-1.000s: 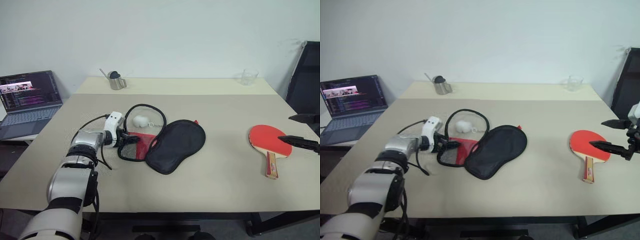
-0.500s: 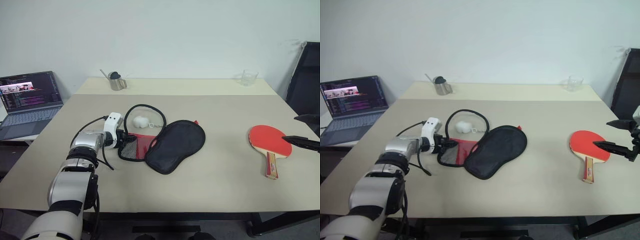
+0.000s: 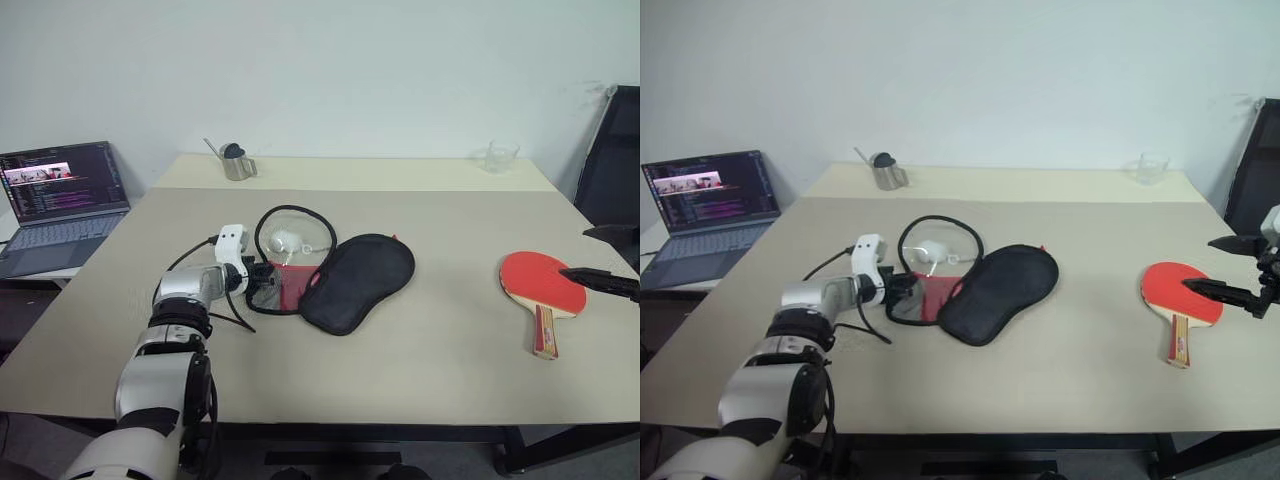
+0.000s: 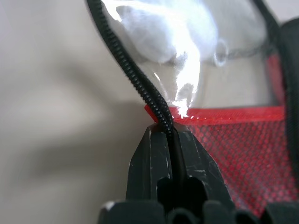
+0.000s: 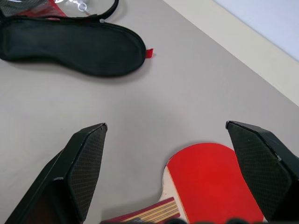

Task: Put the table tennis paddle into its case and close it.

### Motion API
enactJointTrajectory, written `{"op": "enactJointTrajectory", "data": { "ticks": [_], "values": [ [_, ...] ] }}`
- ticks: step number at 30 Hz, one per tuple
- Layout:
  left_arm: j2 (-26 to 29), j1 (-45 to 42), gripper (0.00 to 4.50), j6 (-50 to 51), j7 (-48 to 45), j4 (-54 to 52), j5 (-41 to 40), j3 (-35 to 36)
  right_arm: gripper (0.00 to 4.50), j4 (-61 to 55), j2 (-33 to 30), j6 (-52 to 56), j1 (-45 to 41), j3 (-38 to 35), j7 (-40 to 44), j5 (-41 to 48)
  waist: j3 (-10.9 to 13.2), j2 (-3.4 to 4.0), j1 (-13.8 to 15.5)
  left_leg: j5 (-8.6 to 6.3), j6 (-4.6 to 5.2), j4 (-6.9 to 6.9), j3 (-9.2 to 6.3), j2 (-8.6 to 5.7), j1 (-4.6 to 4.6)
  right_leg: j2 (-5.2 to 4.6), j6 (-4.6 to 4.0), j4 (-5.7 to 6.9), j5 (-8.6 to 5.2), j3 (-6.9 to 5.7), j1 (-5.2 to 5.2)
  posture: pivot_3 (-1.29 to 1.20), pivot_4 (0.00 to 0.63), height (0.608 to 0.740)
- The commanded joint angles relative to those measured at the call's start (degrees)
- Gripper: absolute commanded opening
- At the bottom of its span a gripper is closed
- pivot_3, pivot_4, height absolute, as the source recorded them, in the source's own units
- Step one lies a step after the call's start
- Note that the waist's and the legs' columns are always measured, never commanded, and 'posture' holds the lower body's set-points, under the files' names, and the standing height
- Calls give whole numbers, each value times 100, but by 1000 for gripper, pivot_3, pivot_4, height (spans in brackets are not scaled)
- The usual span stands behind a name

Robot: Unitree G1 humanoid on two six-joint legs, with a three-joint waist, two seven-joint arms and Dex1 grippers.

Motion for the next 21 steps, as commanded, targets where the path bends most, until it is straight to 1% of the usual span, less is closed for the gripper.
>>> {"op": "enactJointTrajectory", "data": {
  "ticks": [1, 4, 7, 10, 14, 17, 21],
  "values": [
    [-262, 116, 31, -19, 512, -642, -154, 114, 4500, -21, -125, -113, -132, -15, -18, 7, 0, 0, 2, 0, 0, -1, 0, 0, 0, 0, 0, 0, 0, 1, 0, 0, 150, 740],
    [-553, 274, 31, -35, 878, -1082, -182, 120, 4500, -13, -126, -120, -155, 24, -25, 10, 0, -1, 8, 0, 0, -1, 0, -1, -1, 0, 1, -1, 0, 1, 0, 0, 150, 740],
    [-954, 345, 31, -364, 1471, -1401, -146, 171, 4500, -6, -129, -133, -173, 54, -25, 13, 0, -1, 18, 0, -1, 1, -3, -1, -1, 0, 1, 1, 0, 3, 2, 0, 150, 740],
    [-1227, 376, 31, -635, 1882, -1576, -106, 180, 4500, -13, -126, -138, -175, 67, -26, 16, 1, -2, 42, 1, -1, 3, -5, -5, -1, -1, 4, 0, 2, 3, 5, 0, 150, 740],
    [-1491, 340, 31, -974, 2343, -1501, -62, 182, 4500, -46, -114, -126, -152, 49, -30, 17, 2, -3, 42, 0, -1, 1, -2, -8, 0, 0, 4, -2, 2, 4, 4, 0, 150, 740],
    [-1589, 297, 31, -1183, 2503, -1371, -35, 135, 4500, -72, -102, -117, -112, 16, -37, 20, 3, -4, 42, 0, -1, 0, -4, -10, 0, 4, 4, -4, 2, 3, 3, 0, 150, 740],
    [-1751, 243, 31, -1579, 3002, -1242, 87, 106, 4500, -158, -77, -83, -3, -64, -53, 39, 3, -5, 47, 0, -1, 0, -3, -11, -1, 4, 4, -5, 2, 2, 4, 0, 150, 740]
  ]
}}
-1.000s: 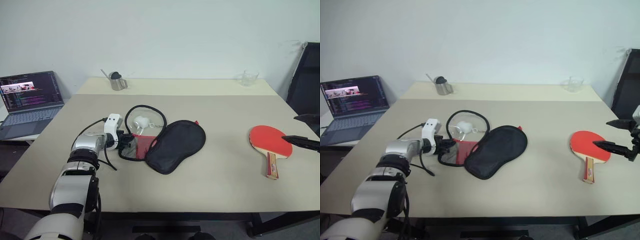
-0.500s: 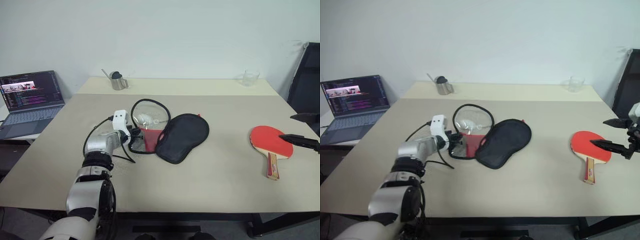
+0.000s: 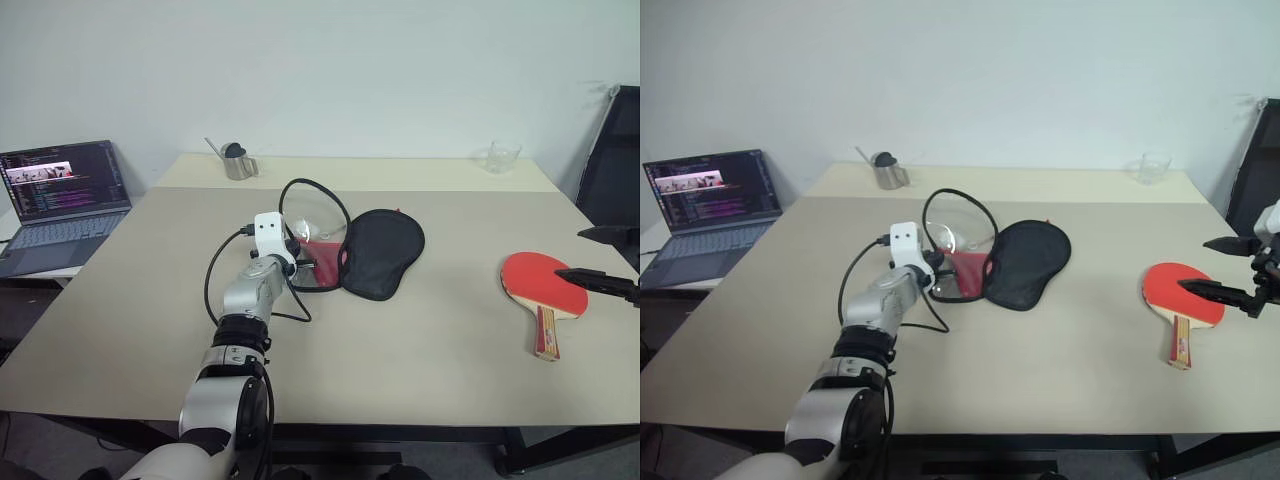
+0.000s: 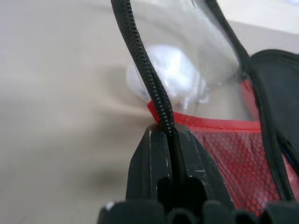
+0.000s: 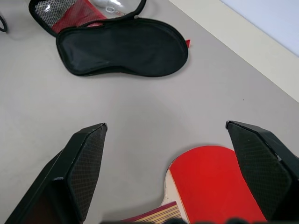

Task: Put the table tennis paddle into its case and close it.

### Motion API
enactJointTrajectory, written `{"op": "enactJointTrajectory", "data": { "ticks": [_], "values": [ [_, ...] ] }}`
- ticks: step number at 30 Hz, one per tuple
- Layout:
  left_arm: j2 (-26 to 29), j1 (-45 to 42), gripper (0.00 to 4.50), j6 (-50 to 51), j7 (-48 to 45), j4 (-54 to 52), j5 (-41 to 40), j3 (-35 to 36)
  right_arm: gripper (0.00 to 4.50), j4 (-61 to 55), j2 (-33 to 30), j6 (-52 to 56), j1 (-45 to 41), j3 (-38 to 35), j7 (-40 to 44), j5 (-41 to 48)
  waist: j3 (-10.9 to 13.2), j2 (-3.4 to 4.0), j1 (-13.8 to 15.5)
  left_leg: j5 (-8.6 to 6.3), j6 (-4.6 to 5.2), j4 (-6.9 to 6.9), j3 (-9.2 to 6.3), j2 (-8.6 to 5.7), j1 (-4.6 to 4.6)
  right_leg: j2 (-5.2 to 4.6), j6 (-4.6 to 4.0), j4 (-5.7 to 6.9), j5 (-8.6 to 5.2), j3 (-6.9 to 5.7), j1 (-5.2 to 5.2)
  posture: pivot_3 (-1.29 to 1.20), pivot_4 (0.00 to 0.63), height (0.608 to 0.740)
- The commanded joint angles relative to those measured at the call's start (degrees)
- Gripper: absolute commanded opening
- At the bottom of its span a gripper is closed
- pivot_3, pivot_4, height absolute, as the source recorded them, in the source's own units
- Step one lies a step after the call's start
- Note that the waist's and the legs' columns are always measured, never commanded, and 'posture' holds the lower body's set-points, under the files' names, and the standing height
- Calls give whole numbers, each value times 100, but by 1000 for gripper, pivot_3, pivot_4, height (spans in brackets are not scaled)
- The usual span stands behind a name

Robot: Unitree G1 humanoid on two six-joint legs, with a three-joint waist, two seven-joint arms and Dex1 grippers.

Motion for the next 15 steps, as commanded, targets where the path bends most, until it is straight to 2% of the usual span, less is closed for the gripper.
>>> {"op": "enactJointTrajectory", "data": {
  "ticks": [1, 15],
  "values": [
    [-123, -181, 31, -349, 432, 28, 106, -31, 4500, -180, -74, -36, 25, -236, -54, 47, 0, 0, 2, 0, 0, 0, 1, 0, 0, -1, 0, 0, 0, 0, 0, 0, 150, 740],
    [-594, -51, 31, -678, 1641, -203, 47, 140, 4500, -262, -42, 44, 103, -224, -130, 118, 2, -4, 4, 0, 0, 0, 0, -6, 0, 0, 1, -3, 0, -1, 1, 0, 150, 740]
  ]
}}
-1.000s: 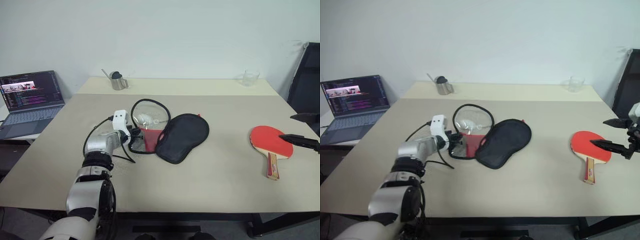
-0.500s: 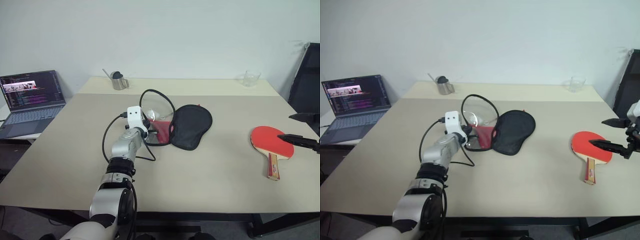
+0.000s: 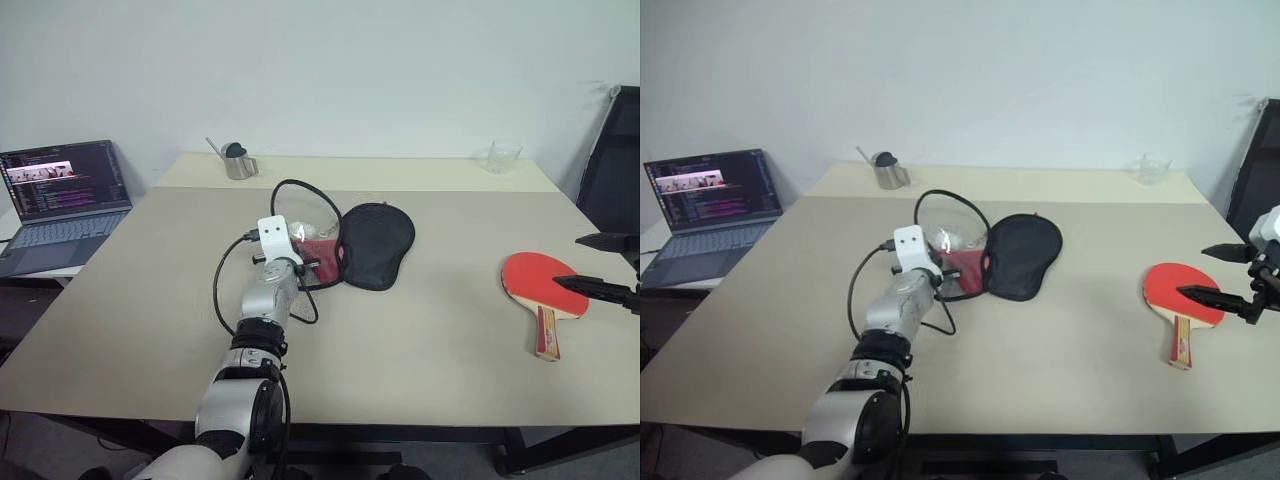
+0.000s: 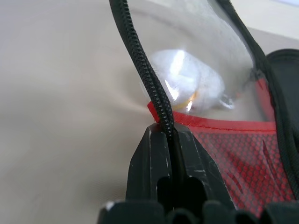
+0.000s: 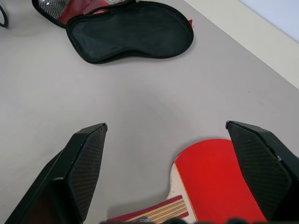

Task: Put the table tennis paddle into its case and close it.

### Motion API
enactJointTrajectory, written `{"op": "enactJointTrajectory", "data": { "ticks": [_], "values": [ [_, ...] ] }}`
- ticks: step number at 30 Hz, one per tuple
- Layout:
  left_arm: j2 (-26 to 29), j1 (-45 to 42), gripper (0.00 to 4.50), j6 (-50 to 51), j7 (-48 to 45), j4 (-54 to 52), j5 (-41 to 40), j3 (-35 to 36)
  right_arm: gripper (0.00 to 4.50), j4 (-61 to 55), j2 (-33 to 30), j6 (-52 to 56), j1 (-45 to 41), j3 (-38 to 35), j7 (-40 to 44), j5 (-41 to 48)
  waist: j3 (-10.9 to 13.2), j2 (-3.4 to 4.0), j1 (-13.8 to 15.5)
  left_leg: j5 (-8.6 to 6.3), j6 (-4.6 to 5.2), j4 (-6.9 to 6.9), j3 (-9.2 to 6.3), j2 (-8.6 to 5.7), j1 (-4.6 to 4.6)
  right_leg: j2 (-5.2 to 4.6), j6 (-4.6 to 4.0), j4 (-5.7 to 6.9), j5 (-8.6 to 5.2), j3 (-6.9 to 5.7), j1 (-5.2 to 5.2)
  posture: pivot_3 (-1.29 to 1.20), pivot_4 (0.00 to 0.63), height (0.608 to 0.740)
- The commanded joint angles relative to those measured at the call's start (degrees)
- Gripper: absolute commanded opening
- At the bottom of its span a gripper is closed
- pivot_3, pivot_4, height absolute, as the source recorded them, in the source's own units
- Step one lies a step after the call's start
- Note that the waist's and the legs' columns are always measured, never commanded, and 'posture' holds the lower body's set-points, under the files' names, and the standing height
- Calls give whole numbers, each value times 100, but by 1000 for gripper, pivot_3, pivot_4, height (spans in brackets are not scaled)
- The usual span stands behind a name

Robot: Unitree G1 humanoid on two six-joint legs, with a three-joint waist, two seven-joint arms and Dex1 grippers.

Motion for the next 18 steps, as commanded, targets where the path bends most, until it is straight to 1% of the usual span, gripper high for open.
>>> {"op": "enactJointTrajectory", "data": {
  "ticks": [1, 4, 6, 9, 17, 18],
  "values": [
    [-109, -34, 31, -186, 279, -373, -36, 54, 4500, -129, -43, -13, -61, -205, -31, 105, 0, 0, 0, 0, 0, 0, 0, 0, 0, 0, 0, 0, 0, 0, 0, 0, 150, 740],
    [-210, -12, 31, -231, 502, -492, -54, 97, 4500, -140, -41, -5, -67, -186, -34, 110, 1, -1, 1, 0, 0, 0, -1, -2, -1, 0, 0, -2, 0, -1, 0, 0, 150, 740],
    [-359, -30, 31, 22, 509, -621, -221, 143, 4500, -145, -44, 2, -69, -175, -33, 110, 2, -3, 1, 0, 0, -1, 0, -4, -1, 0, 0, -3, 0, 0, 0, 0, 150, 740],
    [-523, 25, 31, 249, 483, -841, -226, 11, 4500, -138, -57, 2, -79, -155, -29, 101, 3, -5, 20, 0, 0, -1, -1, -6, -2, 1, 0, -4, 0, -2, 0, 0, 150, 740],
    [-488, 140, 31, 843, 379, -1011, -252, -65, 4500, -165, -58, 16, -69, -153, -40, 97, 4, -7, 34, 0, -1, -2, -6, -18, -3, 5, 0, -8, 0, -3, 0, 0, 150, 740],
    [-466, 145, 252, 870, 406, -1018, -233, -55, 4500, -172, -53, 20, -65, -155, -44, 100, 4, -7, 34, 0, -1, -2, -6, -18, -3, 4, 0, -8, 0, -3, 0, 0, 150, 740]
  ]
}}
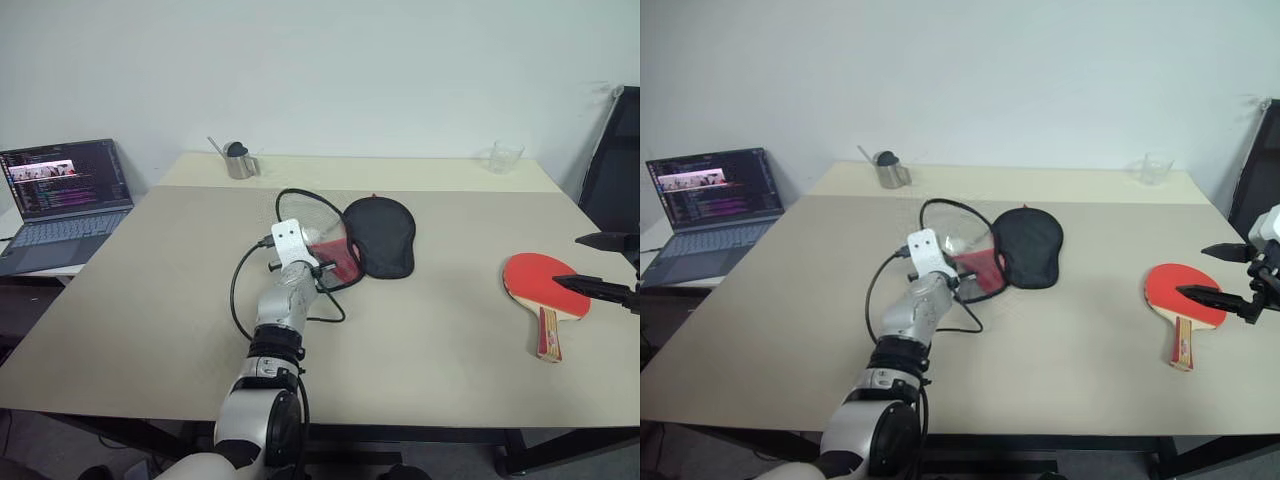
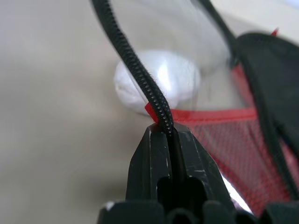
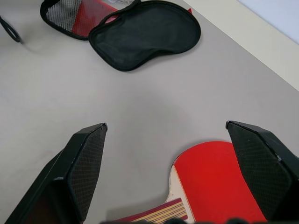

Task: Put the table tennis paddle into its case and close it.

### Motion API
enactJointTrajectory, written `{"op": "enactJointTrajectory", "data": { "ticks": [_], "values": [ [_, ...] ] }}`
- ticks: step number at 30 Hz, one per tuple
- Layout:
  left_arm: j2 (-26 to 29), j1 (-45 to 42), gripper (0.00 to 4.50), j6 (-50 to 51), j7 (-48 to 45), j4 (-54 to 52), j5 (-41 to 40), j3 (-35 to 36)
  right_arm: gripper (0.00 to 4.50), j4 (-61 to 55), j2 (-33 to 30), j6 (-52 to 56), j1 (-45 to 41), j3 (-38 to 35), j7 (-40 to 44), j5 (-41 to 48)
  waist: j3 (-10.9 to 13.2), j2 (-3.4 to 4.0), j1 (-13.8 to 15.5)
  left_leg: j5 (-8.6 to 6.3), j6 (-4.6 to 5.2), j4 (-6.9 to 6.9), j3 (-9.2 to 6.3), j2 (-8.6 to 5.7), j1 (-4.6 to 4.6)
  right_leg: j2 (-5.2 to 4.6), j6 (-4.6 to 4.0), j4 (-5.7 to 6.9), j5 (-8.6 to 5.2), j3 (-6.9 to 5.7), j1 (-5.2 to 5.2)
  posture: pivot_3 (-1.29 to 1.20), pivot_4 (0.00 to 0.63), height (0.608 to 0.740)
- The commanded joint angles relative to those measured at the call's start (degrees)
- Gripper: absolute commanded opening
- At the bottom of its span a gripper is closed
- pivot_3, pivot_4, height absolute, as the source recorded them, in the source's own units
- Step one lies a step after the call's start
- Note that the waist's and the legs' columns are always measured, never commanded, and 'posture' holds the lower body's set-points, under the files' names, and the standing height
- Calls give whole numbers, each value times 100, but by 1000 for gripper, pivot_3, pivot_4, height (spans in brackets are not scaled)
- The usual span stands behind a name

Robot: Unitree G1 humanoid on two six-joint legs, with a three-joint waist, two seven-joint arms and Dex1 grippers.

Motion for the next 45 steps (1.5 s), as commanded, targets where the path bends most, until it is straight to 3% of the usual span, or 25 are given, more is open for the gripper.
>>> {"op": "enactJointTrajectory", "data": {
  "ticks": [1, 3, 12, 24, 28, 36, 41, 45],
  "values": [
    [87, -18, 505, 70, 15, -312, 27, -61, 4500, -164, -47, 14, -56, -162, -39, 99, 0, 0, 1, 0, 0, 0, 1, 0, 0, 0, 0, 0, 0, 1, 0, 0, 150, 740],
    [116, -4, 1005, 130, -19, -343, 11, -53, 4500, -184, -31, 21, -37, -167, -49, 103, 0, 0, 1, 0, 0, 0, 1, 0, 0, 0, 0, -1, 0, 1, 0, 0, 150, 740],
    [608, 97, 4189, 459, -558, -674, 191, -419, 4500, -340, 10, 141, 118, -240, -98, 158, 0, 0, 9, 0, 0, -1, -1, 1, 0, 0, 0, -2, 0, 0, 0, 0, 150, 740],
    [1599, 317, 4189, 865, -1840, -1273, 195, -754, 4500, -472, 97, 262, 132, -201, -156, 249, 0, 0, 40, 0, 0, -2, 0, 17, -3, 0, 0, -7, 1, 0, 0, 0, 150, 740],
    [2264, 459, 4189, 1296, -3175, -1567, -248, -837, 4500, -648, 164, 428, 315, -375, -198, 387, 0, 0, 6, -1, -1, -8, -2, 24, -2, 13, -8, -6, -3, 1, -4, 0, 150, 740],
    [3272, 721, 4189, 1639, -5761, -2226, -693, -1707, 4500, -902, 315, 705, 489, -370, -485, 375, 0, 0, 60, 0, -1, -1, -10, 28, -3, -6, -8, -6, -4, -5, 2, 0, 150, 740],
    [4029, 756, 4189, 1185, -7529, -2711, -1254, -1639, 4500, -903, 449, 2127, 353, -198, -1759, 202, 0, 0, 50, -1, -1, -7, -13, 38, -8, -8, -14, -12, -6, 2, -2, 0, 150, 740],
    [4265, 522, 4189, 861, -8347, -2620, -1519, -1578, 4500, -887, 1034, 3338, -217, -273, -3134, 54, -1, 2, 49, 0, -1, -4, -22, 43, -6, -17, -55, -3, -25, 0, -2, 0, 150, 740]
  ]
}}
